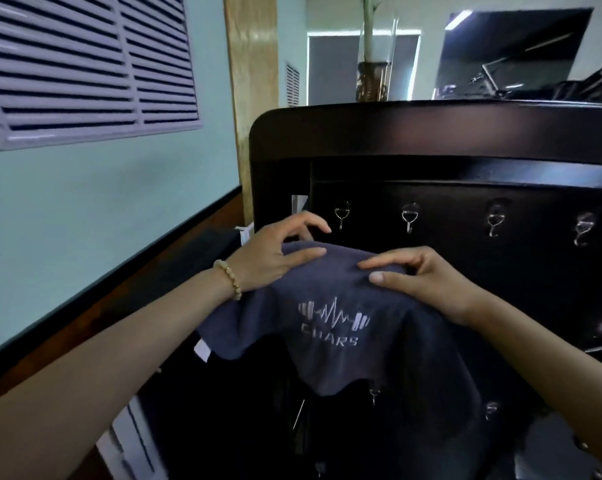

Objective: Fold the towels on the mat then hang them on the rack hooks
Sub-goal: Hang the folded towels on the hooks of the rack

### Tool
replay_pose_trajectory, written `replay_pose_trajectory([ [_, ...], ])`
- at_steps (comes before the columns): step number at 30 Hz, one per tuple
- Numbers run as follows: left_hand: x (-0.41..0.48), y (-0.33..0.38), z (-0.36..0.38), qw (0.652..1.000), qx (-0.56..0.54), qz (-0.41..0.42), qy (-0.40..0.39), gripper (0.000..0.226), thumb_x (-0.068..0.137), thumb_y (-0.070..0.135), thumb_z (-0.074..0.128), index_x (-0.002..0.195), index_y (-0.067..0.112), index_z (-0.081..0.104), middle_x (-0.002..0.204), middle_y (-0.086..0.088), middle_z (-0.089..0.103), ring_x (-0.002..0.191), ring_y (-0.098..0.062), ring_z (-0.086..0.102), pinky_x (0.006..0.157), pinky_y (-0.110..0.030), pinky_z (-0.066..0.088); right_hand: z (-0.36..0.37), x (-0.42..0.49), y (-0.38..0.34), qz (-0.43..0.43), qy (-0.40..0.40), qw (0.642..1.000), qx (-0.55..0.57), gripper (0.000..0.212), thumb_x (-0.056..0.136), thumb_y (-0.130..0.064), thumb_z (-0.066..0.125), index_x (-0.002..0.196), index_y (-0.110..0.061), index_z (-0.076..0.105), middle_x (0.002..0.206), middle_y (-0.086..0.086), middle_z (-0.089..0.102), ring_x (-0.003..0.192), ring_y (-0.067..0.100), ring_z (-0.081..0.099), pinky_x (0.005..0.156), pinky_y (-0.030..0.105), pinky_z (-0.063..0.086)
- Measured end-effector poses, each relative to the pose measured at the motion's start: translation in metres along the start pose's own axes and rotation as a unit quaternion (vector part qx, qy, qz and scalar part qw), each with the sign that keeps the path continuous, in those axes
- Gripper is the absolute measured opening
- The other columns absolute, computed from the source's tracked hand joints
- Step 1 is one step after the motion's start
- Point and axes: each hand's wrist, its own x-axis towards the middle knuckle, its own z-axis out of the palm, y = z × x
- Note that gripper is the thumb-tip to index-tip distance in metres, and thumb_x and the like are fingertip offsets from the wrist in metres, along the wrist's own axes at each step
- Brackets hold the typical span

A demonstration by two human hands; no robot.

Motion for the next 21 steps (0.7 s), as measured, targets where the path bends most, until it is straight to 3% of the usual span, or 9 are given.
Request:
replay_pose_trajectory([
  [3,0.027,-0.017,-0.011,0.997,0.025,0.076,-0.006,0.013,0.088,0.018,0.065,0.1,0.024,0.062,0.098,0.004,0.062,0.096,-0.002,0.058,0.087,-0.01,0.039,-0.015,0.034,0.007,-0.046,0.023,0.985,-0.164,0.028,0.071,-0.022,0.075,0.098,-0.015,0.075,0.089,-0.021,0.072,0.086,-0.003,0.067,0.078,0.009,0.047],
  [5,0.044,-0.035,-0.016,0.99,0.075,0.114,-0.03,0.016,0.088,0.027,0.065,0.103,0.023,0.068,0.103,0.008,0.058,0.099,-0.002,0.055,0.088,-0.012,0.04,-0.026,0.055,0.013,-0.092,0.059,0.963,-0.248,0.03,0.071,-0.028,0.076,0.099,-0.016,0.075,0.081,-0.023,0.069,0.079,-0.003,0.065,0.076,0.009,0.045],
  [8,0.069,-0.065,-0.018,0.971,0.194,0.138,-0.025,0.039,0.084,0.054,0.053,0.113,0.033,0.068,0.107,0.013,0.054,0.094,-0.001,0.054,0.08,-0.014,0.041,-0.04,0.085,0.026,-0.147,0.09,0.907,-0.384,0.028,0.078,-0.035,0.072,0.102,-0.022,0.075,0.075,-0.017,0.061,0.07,0.004,0.059,0.071,0.018,0.048],
  [12,0.088,-0.101,0.003,0.96,0.252,0.125,0.012,0.053,0.082,0.061,0.038,0.12,0.035,0.064,0.104,0.007,0.058,0.084,-0.008,0.059,0.067,-0.026,0.048,-0.043,0.109,0.058,-0.153,0.119,0.836,-0.514,0.034,0.084,-0.05,0.058,0.105,-0.027,0.074,0.082,-0.007,0.065,0.072,0.013,0.063,0.064,0.033,0.054],
  [14,0.091,-0.117,0.016,0.968,0.228,0.108,0.023,0.054,0.082,0.062,0.037,0.121,0.036,0.063,0.102,0.005,0.058,0.084,-0.006,0.057,0.066,-0.026,0.047,-0.042,0.111,0.073,-0.151,0.135,0.812,-0.547,0.039,0.086,-0.052,0.049,0.105,-0.028,0.073,0.083,-0.002,0.065,0.071,0.018,0.065,0.058,0.034,0.055],
  [17,0.091,-0.134,0.033,0.975,0.167,0.109,0.094,0.049,0.083,0.061,0.045,0.116,0.033,0.067,0.094,0.011,0.049,0.079,-0.007,0.053,0.065,-0.026,0.045,-0.036,0.113,0.084,-0.143,0.18,0.811,-0.538,0.039,0.087,-0.053,0.048,0.104,-0.029,0.073,0.081,-0.003,0.063,0.067,0.018,0.065,0.054,0.035,0.054],
  [21,0.082,-0.141,0.059,0.964,0.16,0.102,0.185,0.05,0.085,0.065,0.045,0.113,0.028,0.065,0.096,0.013,0.045,0.07,-0.007,0.053,0.054,-0.027,0.05,-0.017,0.107,0.098,-0.129,0.264,0.804,-0.517,0.042,0.089,-0.055,0.045,0.106,-0.028,0.072,0.082,-0.007,0.059,0.063,0.013,0.062,0.05,0.026,0.048],
])
